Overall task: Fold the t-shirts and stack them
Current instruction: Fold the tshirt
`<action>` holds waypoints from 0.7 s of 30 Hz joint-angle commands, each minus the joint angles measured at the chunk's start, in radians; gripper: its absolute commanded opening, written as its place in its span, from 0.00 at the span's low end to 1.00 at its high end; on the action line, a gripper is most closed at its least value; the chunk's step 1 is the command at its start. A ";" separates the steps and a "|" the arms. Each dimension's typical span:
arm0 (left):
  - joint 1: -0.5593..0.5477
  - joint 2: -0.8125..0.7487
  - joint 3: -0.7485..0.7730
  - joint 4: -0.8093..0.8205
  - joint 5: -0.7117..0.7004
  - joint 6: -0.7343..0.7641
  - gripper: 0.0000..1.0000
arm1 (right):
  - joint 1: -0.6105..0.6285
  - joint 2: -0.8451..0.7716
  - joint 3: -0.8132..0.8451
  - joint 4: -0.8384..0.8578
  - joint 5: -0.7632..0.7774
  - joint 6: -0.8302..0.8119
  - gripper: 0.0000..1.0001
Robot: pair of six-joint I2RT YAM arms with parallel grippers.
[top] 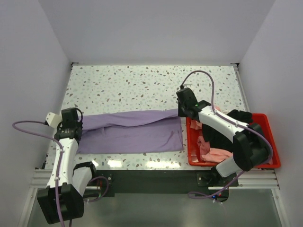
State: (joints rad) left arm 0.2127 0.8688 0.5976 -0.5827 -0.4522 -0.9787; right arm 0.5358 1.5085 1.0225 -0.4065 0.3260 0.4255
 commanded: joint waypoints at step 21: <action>0.008 0.116 0.133 0.012 -0.108 -0.087 0.00 | 0.003 -0.037 -0.082 -0.006 -0.145 -0.041 0.00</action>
State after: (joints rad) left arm 0.2138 0.9836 0.6987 -0.6155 -0.5308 -1.0481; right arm 0.5362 1.4960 0.9577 -0.4313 0.2207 0.4019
